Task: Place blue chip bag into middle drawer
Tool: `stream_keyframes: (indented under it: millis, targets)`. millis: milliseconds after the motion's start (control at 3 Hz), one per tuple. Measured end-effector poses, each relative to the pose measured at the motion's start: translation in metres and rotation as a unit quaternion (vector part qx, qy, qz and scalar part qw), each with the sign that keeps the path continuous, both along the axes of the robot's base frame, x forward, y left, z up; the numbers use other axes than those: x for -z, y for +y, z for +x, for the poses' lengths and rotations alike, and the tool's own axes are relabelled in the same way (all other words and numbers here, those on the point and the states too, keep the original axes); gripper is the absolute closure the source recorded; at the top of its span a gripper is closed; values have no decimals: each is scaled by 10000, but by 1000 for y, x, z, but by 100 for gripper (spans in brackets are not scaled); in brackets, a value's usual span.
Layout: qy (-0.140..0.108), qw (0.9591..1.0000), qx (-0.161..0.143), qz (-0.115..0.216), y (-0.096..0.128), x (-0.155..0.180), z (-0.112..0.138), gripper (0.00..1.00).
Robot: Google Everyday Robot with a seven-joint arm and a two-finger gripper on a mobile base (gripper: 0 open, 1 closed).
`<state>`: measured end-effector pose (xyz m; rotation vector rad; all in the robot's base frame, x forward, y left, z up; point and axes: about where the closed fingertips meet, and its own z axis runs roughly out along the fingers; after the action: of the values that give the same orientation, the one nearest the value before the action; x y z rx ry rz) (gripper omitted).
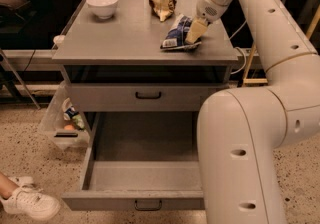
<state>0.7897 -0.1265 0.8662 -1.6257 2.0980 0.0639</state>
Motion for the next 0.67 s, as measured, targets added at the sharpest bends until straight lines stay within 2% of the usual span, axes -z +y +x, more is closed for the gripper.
stream_keyframes:
  millis: [333,667]
  targets:
    - [0,10000,0,0,0,0,0,97]
    - [54,9998,-64,-157,13,-4,-2,100]
